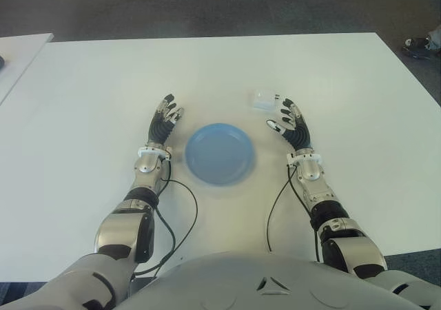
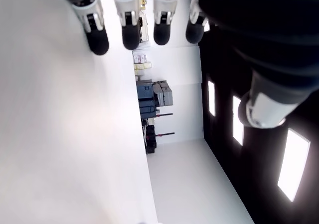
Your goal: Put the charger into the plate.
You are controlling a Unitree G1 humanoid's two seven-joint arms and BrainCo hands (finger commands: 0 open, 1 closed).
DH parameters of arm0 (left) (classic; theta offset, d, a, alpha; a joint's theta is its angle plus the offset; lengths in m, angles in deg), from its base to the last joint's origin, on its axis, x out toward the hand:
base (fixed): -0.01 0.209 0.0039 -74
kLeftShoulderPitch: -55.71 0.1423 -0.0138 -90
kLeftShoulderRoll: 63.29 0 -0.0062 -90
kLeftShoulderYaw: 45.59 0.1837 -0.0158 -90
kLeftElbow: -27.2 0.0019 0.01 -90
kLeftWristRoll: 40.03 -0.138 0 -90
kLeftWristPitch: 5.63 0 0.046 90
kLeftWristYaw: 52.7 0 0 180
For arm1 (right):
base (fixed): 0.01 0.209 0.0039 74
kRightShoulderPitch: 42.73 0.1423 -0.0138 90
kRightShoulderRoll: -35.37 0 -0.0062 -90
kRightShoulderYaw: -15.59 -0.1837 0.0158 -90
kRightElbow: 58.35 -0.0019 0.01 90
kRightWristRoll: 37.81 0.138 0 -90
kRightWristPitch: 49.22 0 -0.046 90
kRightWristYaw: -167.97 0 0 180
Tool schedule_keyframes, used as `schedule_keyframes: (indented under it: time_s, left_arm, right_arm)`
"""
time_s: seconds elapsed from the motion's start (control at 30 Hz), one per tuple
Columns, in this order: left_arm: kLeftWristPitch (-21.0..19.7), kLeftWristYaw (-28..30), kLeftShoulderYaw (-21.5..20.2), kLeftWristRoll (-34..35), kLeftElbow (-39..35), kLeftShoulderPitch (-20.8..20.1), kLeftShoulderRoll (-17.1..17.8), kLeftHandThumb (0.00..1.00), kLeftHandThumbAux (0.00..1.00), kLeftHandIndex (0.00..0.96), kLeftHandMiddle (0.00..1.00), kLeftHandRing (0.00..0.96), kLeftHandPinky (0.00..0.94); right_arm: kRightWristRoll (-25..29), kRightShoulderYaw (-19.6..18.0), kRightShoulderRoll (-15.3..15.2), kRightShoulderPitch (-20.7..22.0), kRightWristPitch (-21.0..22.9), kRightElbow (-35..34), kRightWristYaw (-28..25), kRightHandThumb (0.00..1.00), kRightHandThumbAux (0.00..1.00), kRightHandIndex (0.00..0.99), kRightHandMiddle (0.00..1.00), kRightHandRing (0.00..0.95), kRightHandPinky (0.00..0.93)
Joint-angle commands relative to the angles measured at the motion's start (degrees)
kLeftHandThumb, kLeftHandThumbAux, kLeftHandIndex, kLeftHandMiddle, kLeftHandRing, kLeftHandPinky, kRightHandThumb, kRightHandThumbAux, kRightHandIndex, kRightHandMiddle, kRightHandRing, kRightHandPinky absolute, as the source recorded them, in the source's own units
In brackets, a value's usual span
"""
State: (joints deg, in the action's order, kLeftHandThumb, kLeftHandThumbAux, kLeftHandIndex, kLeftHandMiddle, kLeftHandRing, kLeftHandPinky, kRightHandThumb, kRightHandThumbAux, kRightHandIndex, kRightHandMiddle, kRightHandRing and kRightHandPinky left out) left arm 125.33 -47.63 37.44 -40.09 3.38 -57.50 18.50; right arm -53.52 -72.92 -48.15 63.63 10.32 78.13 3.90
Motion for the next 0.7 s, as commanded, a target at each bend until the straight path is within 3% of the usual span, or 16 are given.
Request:
schedule_keyframes:
  time_s: [0.03, 0.17, 0.23, 0.33, 0.5, 0.7]
  left_arm:
    - [-3.11, -1.00, 1.41, -1.38, 1.96, 1.60, -2.31, 0.000, 0.534, 0.000, 0.068, 0.106, 0.161]
    - [-3.89, -1.85, 1.74, -1.46, 2.31, 1.20, -2.37, 0.000, 0.540, 0.000, 0.072, 0.109, 0.160]
    - [-4.16, -2.06, 1.96, -1.57, 2.41, 1.05, -2.41, 0.000, 0.540, 0.000, 0.072, 0.107, 0.158]
    - [-4.22, -2.10, 2.07, -1.57, 2.32, 0.99, -2.53, 0.000, 0.539, 0.000, 0.069, 0.105, 0.156]
    - [-4.36, -1.61, 1.82, -1.09, 2.16, 0.75, -2.96, 0.000, 0.540, 0.000, 0.064, 0.103, 0.161]
    - [-4.63, -1.46, 1.72, -0.91, 2.11, 0.49, -3.38, 0.000, 0.539, 0.000, 0.056, 0.095, 0.152]
  right_arm:
    - [-3.51, 1.47, -1.11, -0.83, 0.32, 4.30, 4.90, 0.367, 0.552, 0.022, 0.135, 0.156, 0.200]
    - [-5.06, 2.27, -1.35, 0.72, -0.11, 5.36, 8.15, 0.289, 0.555, 0.016, 0.109, 0.122, 0.141]
    - [-7.04, 3.11, -1.67, 1.33, 0.52, 4.05, 11.11, 0.204, 0.546, 0.006, 0.053, 0.057, 0.063]
    - [-10.57, 4.80, -2.55, 2.17, 1.14, 4.37, 15.87, 0.145, 0.535, 0.002, 0.017, 0.018, 0.020]
    - [-18.45, 9.33, -5.06, 6.03, 3.83, 7.53, 24.60, 0.079, 0.499, 0.000, 0.002, 0.002, 0.003]
    - [-24.43, 14.23, -7.66, 11.26, 6.72, 12.04, 30.42, 0.034, 0.460, 0.000, 0.000, 0.000, 0.000]
